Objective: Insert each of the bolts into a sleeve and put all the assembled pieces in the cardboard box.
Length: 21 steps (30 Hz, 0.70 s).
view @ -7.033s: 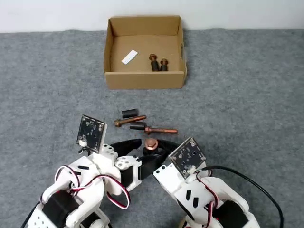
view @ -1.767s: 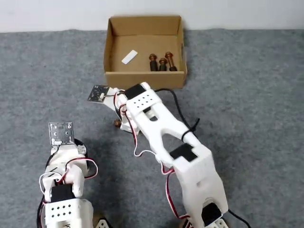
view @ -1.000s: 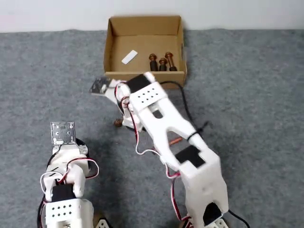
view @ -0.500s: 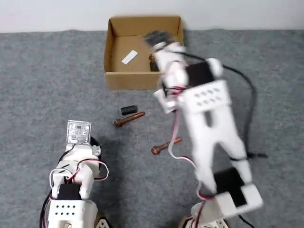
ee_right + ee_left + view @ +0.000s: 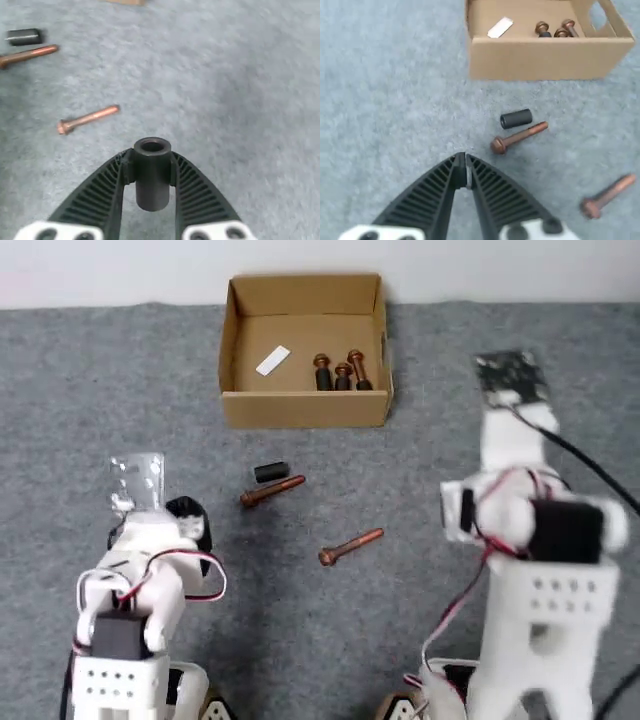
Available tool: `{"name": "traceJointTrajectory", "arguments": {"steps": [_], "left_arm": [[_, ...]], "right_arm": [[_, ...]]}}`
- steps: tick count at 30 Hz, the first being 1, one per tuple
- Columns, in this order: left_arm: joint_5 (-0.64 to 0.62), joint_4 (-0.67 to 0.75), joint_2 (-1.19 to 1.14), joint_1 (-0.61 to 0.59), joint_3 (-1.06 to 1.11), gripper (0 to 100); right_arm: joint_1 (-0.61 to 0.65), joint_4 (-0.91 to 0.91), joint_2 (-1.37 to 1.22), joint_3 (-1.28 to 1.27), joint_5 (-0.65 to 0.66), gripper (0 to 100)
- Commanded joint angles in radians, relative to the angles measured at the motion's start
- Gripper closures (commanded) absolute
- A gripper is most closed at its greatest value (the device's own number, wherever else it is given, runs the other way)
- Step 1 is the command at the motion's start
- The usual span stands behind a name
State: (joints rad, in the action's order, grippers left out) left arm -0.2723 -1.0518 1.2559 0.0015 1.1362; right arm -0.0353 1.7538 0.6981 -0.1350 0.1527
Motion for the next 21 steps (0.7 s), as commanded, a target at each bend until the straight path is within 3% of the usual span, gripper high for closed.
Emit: {"name": "traceJointTrajectory", "arguments": {"steps": [1,8,21], "left_arm": [[-0.163,-0.02,-0.209,0.006,-0.173,99],[-0.505,-0.149,-0.71,0.02,-0.443,99],[-0.72,-0.4,-1.293,0.025,-0.955,99]], "right_arm": [[-0.105,0.039,0.12,-0.051,-0.008,99.0],[-0.222,0.039,0.257,-0.161,-0.009,99.0],[-0.278,0.039,0.427,-0.284,-0.011,99.0]]}}
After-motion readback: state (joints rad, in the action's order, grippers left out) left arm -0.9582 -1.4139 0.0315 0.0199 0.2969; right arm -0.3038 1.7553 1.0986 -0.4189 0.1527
